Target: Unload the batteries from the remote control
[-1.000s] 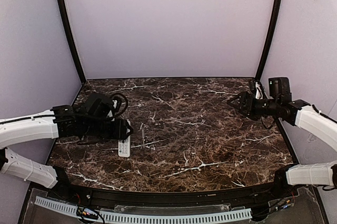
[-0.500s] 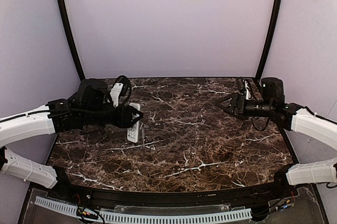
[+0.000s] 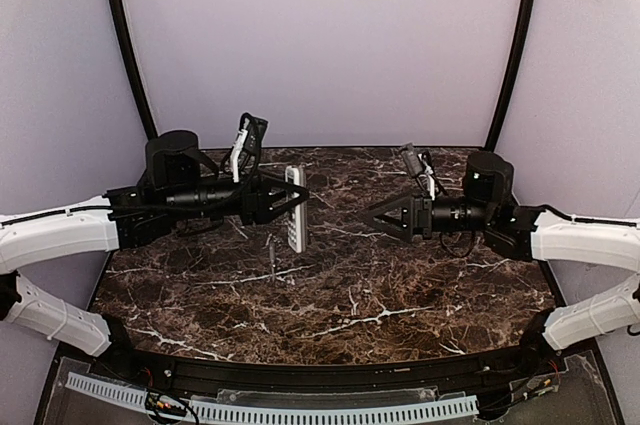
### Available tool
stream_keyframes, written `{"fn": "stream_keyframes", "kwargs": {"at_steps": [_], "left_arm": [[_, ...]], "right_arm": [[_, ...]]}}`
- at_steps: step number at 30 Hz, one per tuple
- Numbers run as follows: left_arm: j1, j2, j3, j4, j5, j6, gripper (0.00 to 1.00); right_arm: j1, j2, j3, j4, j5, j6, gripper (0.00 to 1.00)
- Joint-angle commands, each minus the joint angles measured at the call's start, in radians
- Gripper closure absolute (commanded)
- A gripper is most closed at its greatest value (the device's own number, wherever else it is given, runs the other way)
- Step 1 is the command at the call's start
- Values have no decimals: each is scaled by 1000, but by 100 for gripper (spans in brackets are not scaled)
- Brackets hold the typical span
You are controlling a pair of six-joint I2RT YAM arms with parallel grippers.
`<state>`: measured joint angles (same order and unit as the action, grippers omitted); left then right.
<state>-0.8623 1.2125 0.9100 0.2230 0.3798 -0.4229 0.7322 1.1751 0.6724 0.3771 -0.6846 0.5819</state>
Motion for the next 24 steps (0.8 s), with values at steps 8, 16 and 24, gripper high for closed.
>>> {"fn": "stream_keyframes", "kwargs": {"at_steps": [8, 16, 24], "left_arm": [[0, 76, 30, 464, 166, -169, 100], [0, 93, 2, 610, 115, -215, 100], [0, 95, -60, 780, 65, -253, 100]], "right_arm": [[159, 156, 138, 182, 64, -145, 1], [216, 222, 174, 314, 97, -159, 2], [240, 254, 172, 477, 135, -151, 8]]}}
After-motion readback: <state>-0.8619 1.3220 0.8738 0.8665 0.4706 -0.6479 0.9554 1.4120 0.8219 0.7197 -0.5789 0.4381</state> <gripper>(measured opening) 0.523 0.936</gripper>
